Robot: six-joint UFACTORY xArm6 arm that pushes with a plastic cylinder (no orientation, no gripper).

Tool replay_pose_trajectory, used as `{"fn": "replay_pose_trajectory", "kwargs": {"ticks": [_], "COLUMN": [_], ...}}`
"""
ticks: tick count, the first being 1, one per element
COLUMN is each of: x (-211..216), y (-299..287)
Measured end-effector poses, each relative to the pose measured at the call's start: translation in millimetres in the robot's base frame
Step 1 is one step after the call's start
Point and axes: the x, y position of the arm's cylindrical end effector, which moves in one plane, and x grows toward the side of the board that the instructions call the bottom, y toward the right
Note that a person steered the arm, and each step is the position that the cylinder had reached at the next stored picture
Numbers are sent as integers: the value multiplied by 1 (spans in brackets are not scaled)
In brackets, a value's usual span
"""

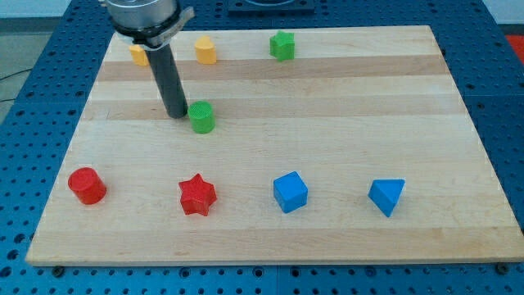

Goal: Move the green star diagonally right of the green circle

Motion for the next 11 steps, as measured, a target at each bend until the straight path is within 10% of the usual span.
{"fn": "replay_pose_trajectory", "kwargs": {"ticks": [2,5,9,11], "x": [-22,-126,-178,-82], "y": [-37,240,132,58]}}
